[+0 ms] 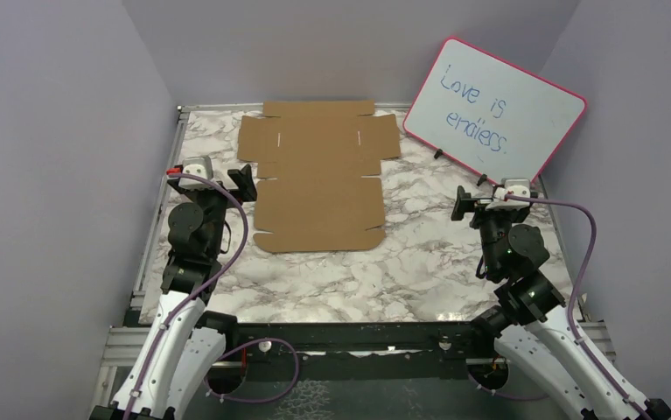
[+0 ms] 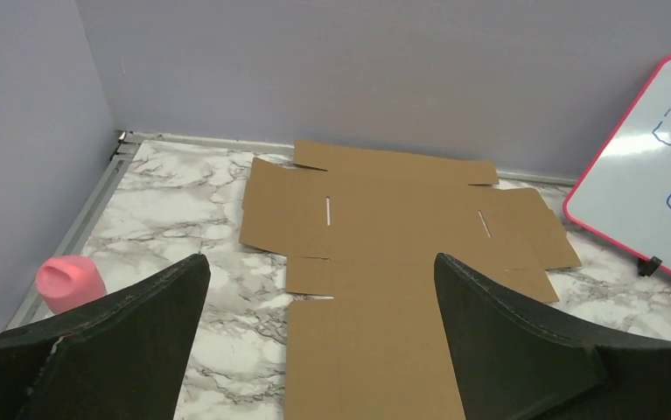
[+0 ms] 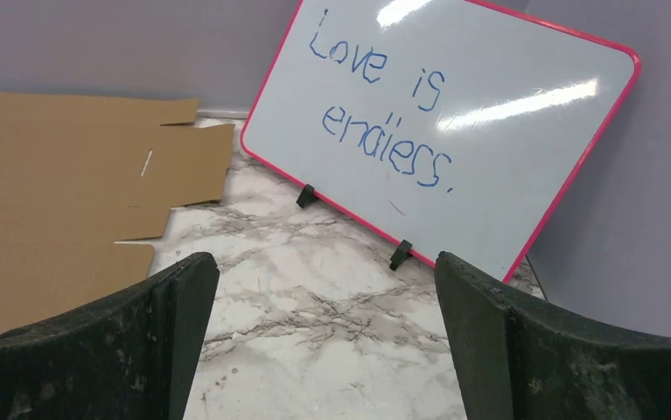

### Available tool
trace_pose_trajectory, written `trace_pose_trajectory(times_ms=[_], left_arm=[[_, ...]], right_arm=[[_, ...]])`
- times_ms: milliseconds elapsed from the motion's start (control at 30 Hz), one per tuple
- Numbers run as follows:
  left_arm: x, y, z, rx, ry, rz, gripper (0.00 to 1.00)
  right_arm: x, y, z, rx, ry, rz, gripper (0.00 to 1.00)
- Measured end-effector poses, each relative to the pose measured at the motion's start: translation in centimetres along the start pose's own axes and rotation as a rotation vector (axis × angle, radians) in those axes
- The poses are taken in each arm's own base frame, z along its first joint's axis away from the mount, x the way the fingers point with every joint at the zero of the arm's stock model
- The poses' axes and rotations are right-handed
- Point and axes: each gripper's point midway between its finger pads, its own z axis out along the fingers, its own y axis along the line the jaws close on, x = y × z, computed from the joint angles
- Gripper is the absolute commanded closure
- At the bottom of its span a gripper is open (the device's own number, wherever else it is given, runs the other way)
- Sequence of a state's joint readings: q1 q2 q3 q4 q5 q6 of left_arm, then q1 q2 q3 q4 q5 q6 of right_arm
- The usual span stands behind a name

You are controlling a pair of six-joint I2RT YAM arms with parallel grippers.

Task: Fold the paper box

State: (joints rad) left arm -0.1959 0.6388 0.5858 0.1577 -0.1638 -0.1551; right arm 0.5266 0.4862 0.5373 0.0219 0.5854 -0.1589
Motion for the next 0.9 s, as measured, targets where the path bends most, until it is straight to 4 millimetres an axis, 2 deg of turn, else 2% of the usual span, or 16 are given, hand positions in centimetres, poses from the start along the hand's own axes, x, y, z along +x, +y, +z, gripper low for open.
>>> trace_pose_trajectory(times_ms=[300, 433, 500, 633, 733, 900], left_arm=[[0.1, -0.4, 0.2, 0.025, 0.001, 0.002, 0.01], [1.2, -0.9, 0.5, 0.056, 0.042, 0.001, 0.01], [2.6, -1.2, 0.7, 0.070, 0.092, -0.003, 0.01], [5.1, -1.4, 0.3, 0.086, 0.191, -0.014, 0.01], [5.9, -1.7, 0.0, 0.098, 0.232, -0.036, 0.01], [7.8, -2.3, -0.8, 0.103, 0.322, -0.122, 0.01]], right_arm=[[0.2, 0.3, 0.1, -0.013, 0.006, 0.004, 0.00], [0.5, 0.7, 0.0, -0.029, 0.020, 0.027, 0.00], [0.5, 1.1, 0.0, -0.047, 0.032, 0.042, 0.00], [0.2, 2.7, 0.2, -0.113, 0.062, 0.082, 0.00], [0.3, 4.3, 0.5, -0.172, 0.093, 0.127, 0.00], [2.8, 7.9, 1.2, -0.280, 0.208, 0.190, 0.00]])
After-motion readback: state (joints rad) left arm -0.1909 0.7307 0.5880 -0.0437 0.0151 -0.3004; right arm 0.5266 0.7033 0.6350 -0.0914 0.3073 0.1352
